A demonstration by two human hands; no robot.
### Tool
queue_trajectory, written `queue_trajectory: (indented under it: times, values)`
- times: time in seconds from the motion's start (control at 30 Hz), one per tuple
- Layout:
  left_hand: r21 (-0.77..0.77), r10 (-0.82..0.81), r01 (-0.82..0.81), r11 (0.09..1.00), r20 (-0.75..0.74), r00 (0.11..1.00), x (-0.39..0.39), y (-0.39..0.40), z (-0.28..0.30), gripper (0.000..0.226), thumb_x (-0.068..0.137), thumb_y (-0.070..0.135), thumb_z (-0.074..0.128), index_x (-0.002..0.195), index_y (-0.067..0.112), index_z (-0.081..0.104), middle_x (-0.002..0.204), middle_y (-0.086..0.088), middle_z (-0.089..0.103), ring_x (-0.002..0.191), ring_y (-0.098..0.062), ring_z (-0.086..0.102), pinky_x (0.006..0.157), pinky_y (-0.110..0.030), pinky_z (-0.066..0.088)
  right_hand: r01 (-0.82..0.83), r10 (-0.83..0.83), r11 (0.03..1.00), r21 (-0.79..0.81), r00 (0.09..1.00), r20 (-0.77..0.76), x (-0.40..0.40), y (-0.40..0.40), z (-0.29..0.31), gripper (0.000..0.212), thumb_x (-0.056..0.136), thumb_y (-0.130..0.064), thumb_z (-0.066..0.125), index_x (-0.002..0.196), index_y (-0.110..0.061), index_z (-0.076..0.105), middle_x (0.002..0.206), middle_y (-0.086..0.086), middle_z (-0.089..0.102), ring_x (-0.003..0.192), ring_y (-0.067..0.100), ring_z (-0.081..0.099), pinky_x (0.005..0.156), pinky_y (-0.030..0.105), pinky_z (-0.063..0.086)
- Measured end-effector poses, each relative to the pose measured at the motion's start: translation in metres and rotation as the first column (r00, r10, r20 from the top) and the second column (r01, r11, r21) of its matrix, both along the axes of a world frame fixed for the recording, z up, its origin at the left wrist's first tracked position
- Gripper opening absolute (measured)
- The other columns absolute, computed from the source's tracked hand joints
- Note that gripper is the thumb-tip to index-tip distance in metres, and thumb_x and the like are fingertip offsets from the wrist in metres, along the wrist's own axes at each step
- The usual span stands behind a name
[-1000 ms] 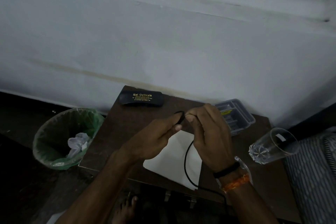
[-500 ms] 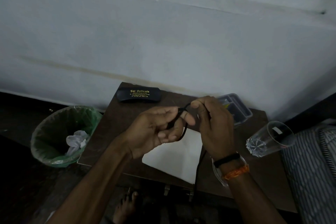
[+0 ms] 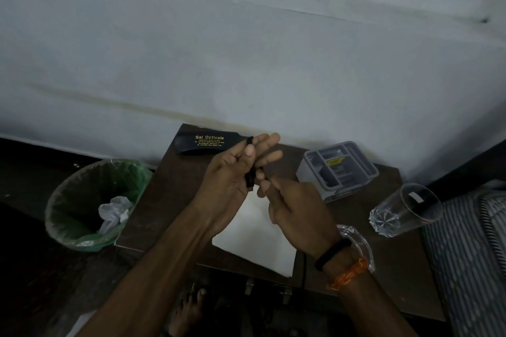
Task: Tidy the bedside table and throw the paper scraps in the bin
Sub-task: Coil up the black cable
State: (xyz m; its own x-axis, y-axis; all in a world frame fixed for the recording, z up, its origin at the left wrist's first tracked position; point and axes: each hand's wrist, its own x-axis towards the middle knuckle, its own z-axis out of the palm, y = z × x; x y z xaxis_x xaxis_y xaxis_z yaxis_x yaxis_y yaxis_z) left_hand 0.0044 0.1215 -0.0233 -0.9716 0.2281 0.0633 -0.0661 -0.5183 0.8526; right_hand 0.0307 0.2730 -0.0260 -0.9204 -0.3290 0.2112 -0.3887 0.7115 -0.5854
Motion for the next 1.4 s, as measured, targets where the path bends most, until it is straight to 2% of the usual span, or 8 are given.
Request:
queue_trajectory:
  times: [0.2, 0.43, 0.53, 0.7, 0.9, 1.13, 1.23, 1.4]
  values:
    - [-0.067, 0.176, -0.180, 0.981, -0.054, 0.983, -0.005, 0.002, -0.009, 0.046, 0.093, 0.021, 0.051, 0.134, 0.001, 0.051, 0.125, -0.010, 0.068, 0.115, -0.028, 0.066, 0.093, -0.030, 0.055, -0.039, 0.042, 0.998, 0.058, 0.998, -0.047, 0.002, 0.004, 0.005, 0.057, 0.097, -0.053, 0.024, 0.080, -0.016, 0.065, 0.070, -0.002, 0.068, 0.057, 0.013, 0.060, 0.060, 0.036, 0.050]
    - [0.191, 0.196, -0.229, 0.955, 0.175, 0.965, -0.013, 0.001, -0.010, 0.025, 0.099, 0.006, 0.048, 0.118, -0.006, 0.059, 0.117, -0.019, 0.069, 0.104, -0.027, 0.070, 0.085, -0.029, 0.057, -0.078, 0.089, 0.982, 0.172, 0.994, -0.060, 0.003, 0.003, 0.003, 0.068, 0.094, -0.062, 0.012, 0.081, -0.017, 0.060, 0.065, -0.001, 0.063, 0.051, 0.015, 0.056, 0.053, 0.035, 0.049]
    - [-0.140, 0.162, -0.166, 0.976, -0.043, 0.986, -0.004, 0.005, -0.008, 0.023, 0.102, 0.007, 0.046, 0.120, 0.003, 0.060, 0.118, -0.013, 0.071, 0.110, -0.025, 0.069, 0.094, -0.034, 0.055, -0.092, 0.105, 0.986, 0.143, 0.991, -0.088, 0.004, 0.007, 0.007, 0.047, 0.097, -0.052, 0.025, 0.076, -0.020, 0.052, 0.059, -0.007, 0.054, 0.049, 0.012, 0.051, 0.051, 0.036, 0.046]
    - [-0.703, -0.109, -0.257, 0.663, -0.430, 0.896, 0.008, 0.005, -0.023, 0.042, 0.100, 0.030, 0.038, 0.125, 0.002, 0.057, 0.110, -0.009, 0.070, 0.101, -0.018, 0.069, 0.089, -0.042, 0.056, -0.112, 0.109, 0.982, -0.153, 0.994, -0.031, 0.004, 0.016, 0.029, 0.022, 0.101, -0.024, 0.048, 0.089, -0.016, 0.065, 0.054, -0.021, 0.047, 0.053, -0.003, 0.053, 0.054, 0.010, 0.034]
    - [-0.674, -0.079, -0.168, 0.719, -0.320, 0.944, 0.007, 0.007, -0.015, 0.032, 0.104, 0.030, 0.038, 0.076, 0.034, 0.053, 0.067, 0.009, 0.052, 0.064, -0.008, 0.049, 0.064, -0.033, 0.042, -0.128, 0.214, 0.907, -0.402, 0.960, 0.178, -0.002, 0.040, 0.054, 0.015, 0.098, -0.017, 0.054, 0.100, -0.014, 0.068, 0.069, -0.018, 0.061, 0.064, 0.002, 0.056, 0.062, 0.012, 0.041]
    - [-0.622, -0.198, -0.008, 0.783, -0.262, 0.944, 0.011, 0.005, -0.005, 0.037, 0.103, 0.025, 0.034, 0.098, 0.001, 0.062, 0.070, -0.002, 0.055, 0.066, -0.016, 0.051, 0.067, -0.028, 0.044, 0.069, -0.131, 0.864, -0.499, 0.987, -0.089, -0.006, 0.044, 0.051, 0.024, 0.094, -0.005, 0.061, 0.104, -0.022, 0.073, 0.092, -0.009, 0.072, 0.092, 0.007, 0.066, 0.080, 0.017, 0.049]
    - [-0.644, -0.326, 0.116, 0.756, -0.217, 0.920, 0.015, 0.006, -0.005, 0.033, 0.103, 0.021, 0.035, 0.105, 0.000, 0.061, 0.084, -0.014, 0.064, 0.081, -0.028, 0.061, 0.081, -0.045, 0.051, 0.133, -0.249, 0.848, -0.513, 0.954, -0.165, -0.012, 0.044, 0.040, 0.023, 0.093, -0.004, 0.061, 0.109, -0.017, 0.073, 0.096, -0.024, 0.070, 0.095, 0.001, 0.066, 0.084, 0.016, 0.049]
    - [-0.689, -0.421, 0.173, 0.704, -0.208, 0.883, 0.016, 0.009, -0.003, 0.027, 0.106, 0.012, 0.036, 0.105, -0.001, 0.060, 0.087, -0.014, 0.067, 0.083, -0.026, 0.064, 0.085, -0.040, 0.053, 0.129, -0.273, 0.873, -0.470, 0.929, -0.252, -0.010, 0.042, 0.032, 0.022, 0.092, -0.001, 0.062, 0.109, -0.010, 0.074, 0.103, -0.012, 0.071, 0.099, 0.000, 0.066, 0.087, 0.017, 0.051]
